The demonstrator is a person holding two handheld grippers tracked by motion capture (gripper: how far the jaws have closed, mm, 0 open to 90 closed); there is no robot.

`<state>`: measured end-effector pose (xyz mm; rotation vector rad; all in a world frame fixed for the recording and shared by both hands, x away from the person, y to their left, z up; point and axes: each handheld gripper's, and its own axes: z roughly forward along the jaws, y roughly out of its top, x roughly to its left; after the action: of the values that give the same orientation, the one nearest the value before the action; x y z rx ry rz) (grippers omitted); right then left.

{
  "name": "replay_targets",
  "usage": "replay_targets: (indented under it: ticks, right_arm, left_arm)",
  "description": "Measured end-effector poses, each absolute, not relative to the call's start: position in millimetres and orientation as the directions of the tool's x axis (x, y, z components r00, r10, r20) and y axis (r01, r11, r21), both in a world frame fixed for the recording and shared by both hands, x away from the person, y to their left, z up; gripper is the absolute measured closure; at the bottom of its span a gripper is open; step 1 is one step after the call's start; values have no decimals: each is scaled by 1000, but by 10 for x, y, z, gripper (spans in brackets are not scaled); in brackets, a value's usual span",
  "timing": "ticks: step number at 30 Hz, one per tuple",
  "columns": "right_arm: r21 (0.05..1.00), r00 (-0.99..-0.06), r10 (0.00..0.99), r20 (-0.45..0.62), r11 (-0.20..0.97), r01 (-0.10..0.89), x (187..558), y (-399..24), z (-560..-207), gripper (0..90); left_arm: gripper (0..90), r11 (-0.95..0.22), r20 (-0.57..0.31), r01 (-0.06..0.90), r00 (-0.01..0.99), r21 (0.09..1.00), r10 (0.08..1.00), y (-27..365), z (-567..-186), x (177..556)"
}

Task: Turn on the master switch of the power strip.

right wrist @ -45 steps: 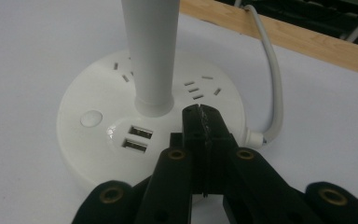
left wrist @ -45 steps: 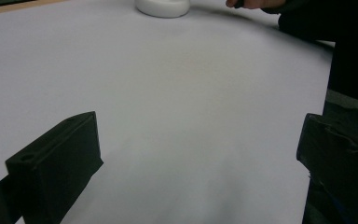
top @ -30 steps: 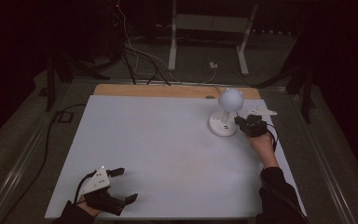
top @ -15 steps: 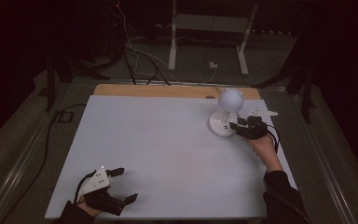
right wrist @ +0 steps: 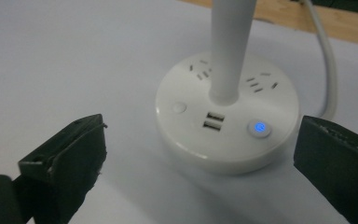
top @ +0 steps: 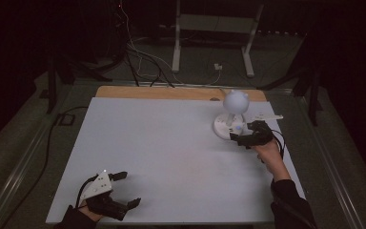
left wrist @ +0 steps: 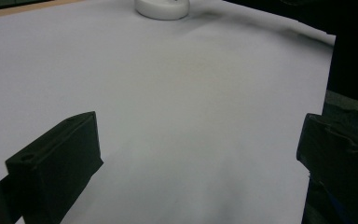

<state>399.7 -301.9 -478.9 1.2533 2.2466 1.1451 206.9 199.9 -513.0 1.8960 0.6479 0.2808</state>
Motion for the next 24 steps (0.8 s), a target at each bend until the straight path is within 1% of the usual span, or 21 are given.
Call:
replay_targets:
  ticks: [2,10,16,20,24]
  right_arm:
    - [770,-567,817,103,295,566,3950,-3006,-4786,5]
    - [758,-592,799,107,320,568,3846,-2932,-4793,3]
    - [769,-618,779,103,332,546,3695,-2869,-4781,4]
    - [785,-631,766,120,316,533,3590,-2858,-4789,5]
    - [771,-644,756,115,340,538,3485,-2826,-4840,4]
  left_arm:
    - [2,-290,-100,306,825,907,556,2000,-5129,2070]
    - [2,-288,-102,306,825,907,555,1997,-5128,2068]
    - [2,-288,-100,304,826,908,555,2003,-5126,2056]
    - [2,-287,-98,300,828,910,553,2004,-5116,2053]
    - [2,-290,-98,299,829,909,551,1995,-5117,2053]
